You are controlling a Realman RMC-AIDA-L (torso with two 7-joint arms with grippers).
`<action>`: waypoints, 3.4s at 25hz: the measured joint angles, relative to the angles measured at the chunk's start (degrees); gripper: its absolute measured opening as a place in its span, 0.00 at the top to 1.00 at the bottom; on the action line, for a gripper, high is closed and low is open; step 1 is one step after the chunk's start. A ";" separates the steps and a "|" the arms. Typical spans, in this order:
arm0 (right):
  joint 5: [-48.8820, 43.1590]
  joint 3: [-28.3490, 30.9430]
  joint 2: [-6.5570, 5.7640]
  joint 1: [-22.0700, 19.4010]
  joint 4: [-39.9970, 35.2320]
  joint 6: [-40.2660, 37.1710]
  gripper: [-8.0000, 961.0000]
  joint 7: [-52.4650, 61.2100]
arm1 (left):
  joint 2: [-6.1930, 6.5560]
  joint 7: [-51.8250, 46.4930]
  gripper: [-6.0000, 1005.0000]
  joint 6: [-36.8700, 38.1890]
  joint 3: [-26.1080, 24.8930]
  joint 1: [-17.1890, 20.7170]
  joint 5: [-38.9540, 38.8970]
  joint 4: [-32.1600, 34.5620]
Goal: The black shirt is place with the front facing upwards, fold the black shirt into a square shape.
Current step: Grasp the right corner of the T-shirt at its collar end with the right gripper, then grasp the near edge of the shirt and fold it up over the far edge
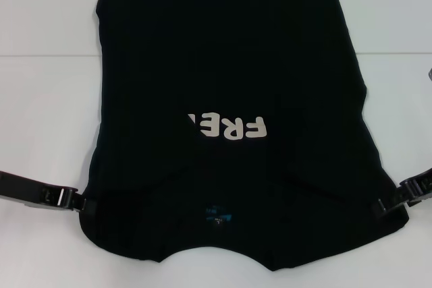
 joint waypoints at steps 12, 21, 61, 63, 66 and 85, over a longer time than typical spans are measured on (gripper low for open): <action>-0.05 -0.82 0.02 0.12 0.73 0.75 0.06 -0.09 | 0.24 0.00 0.98 -0.12 0.00 -0.01 0.04 -0.62; 0.22 -1.19 0.20 0.63 1.55 0.52 0.07 -0.09 | 0.27 0.00 0.98 -0.18 0.00 0.00 -0.01 -0.61; 1.98 -3.85 0.96 2.77 3.65 0.50 0.58 -0.83 | 0.45 0.00 0.98 0.04 0.00 -0.36 -0.20 -0.61; 1.97 -3.92 0.96 2.86 3.65 0.43 0.67 -0.81 | 0.45 0.00 0.98 0.07 0.00 -0.31 -0.20 -0.61; 1.90 -4.64 0.97 2.96 3.65 0.35 0.79 -0.50 | 0.45 0.00 0.98 0.09 0.00 -0.22 -0.20 -0.61; 3.39 -3.37 -4.13 2.39 2.83 -11.96 0.96 -7.80 | 5.74 0.83 0.98 13.49 -6.21 -2.29 0.25 -8.49</action>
